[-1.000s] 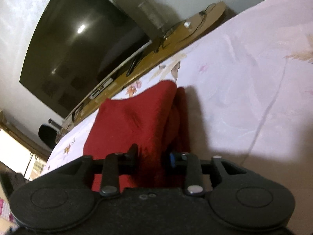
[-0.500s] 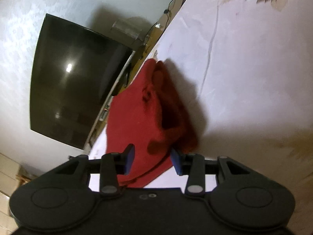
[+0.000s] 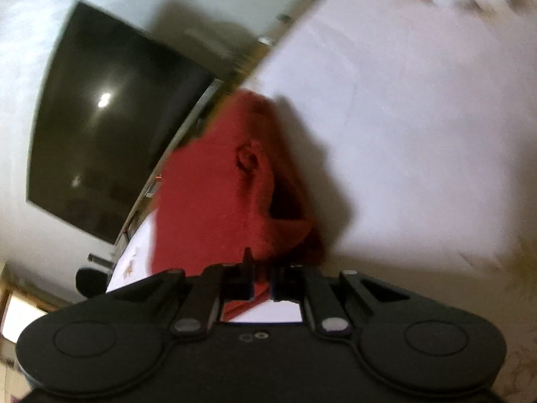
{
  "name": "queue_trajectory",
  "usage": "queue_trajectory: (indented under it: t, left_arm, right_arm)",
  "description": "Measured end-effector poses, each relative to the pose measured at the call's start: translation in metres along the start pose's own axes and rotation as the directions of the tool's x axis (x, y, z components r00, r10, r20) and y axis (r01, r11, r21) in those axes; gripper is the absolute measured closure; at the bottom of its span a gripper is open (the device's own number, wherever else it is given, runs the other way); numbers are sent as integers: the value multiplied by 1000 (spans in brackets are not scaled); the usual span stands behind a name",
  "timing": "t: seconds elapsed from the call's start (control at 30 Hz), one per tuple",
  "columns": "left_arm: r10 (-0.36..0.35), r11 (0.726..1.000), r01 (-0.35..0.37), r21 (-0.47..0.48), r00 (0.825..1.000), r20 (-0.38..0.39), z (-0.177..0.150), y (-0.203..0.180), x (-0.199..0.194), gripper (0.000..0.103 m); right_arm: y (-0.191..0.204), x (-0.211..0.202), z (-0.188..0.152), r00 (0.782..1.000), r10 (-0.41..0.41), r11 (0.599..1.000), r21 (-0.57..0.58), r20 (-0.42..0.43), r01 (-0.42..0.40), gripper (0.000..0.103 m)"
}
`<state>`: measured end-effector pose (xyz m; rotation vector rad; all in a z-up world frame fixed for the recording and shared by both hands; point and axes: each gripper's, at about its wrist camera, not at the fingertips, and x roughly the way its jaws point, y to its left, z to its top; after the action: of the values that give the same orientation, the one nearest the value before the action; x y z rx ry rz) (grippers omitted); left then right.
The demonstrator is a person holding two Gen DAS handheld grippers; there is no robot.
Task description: Fold small clothes
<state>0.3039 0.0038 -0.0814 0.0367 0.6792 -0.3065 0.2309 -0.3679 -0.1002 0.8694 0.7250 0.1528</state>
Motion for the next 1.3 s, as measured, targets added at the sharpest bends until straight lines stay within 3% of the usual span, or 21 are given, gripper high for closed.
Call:
queue_trajectory:
  t: [0.1,0.13,0.23,0.33,0.5,0.53,0.67,0.77,0.9,0.97,1.1,1.2,1.23,1.27,1.3]
  left_arm:
    - [-10,999,10,31,1000,-12,-4,9,-10,24]
    - [24,999,-23,41,1000,-20,-7,16,-15,24]
    - [16,997,-14,-71,999,32,1,43,-40,24]
    - [-55,980,81,-182,989,139,28,50,-49,24]
    - [-223,938,268,-221,953,207,64,6,-22,24]
    - [-251,932,291,-215,948,197,66,-4,-15,24]
    - [-286,934,288,-210,957,38,46,-26,18,24]
    - [-286,947,287,-146,958,28,37,-28,12,24]
    - [-310,934,316,-163,949,63,40,-14,-10,24]
    - [-293,934,308,-183,951,103,44,-6,-15,24]
    - [-287,935,296,-197,955,74,50,-6,1,24]
    - [-221,969,218,-115,975,-15,39,-16,17,24]
    - [-211,972,204,-120,976,-51,34,-14,22,24]
    - [-229,963,221,-152,973,-37,28,-7,21,24]
    - [-234,960,227,-166,972,-27,27,-1,16,24]
  right_arm:
    - [6,-1,0,1000,-6,1000,-25,17,6,95]
    - [7,-3,-1,1000,-10,999,-36,22,11,94]
    - [10,-22,3,998,-22,997,-66,62,26,84]
    - [28,-44,7,992,17,983,-186,122,6,83]
    - [77,-15,14,989,0,916,-396,146,59,85]
    - [84,-8,15,988,-9,904,-421,154,74,85]
    - [90,-9,7,978,-61,850,-504,199,155,85]
    - [68,0,-2,966,-203,808,-531,159,257,84]
    - [60,-34,-3,959,-175,840,-474,223,264,81]
    - [71,-50,4,953,-103,853,-467,285,232,81]
    - [91,-44,12,959,-43,833,-519,280,189,80]
    - [76,-14,0,972,-179,793,-563,152,234,83]
    - [62,1,-8,954,-285,761,-583,94,285,85]
    - [54,-1,-18,944,-302,728,-606,135,320,77]
    - [51,-4,-20,943,-307,728,-607,127,319,79]
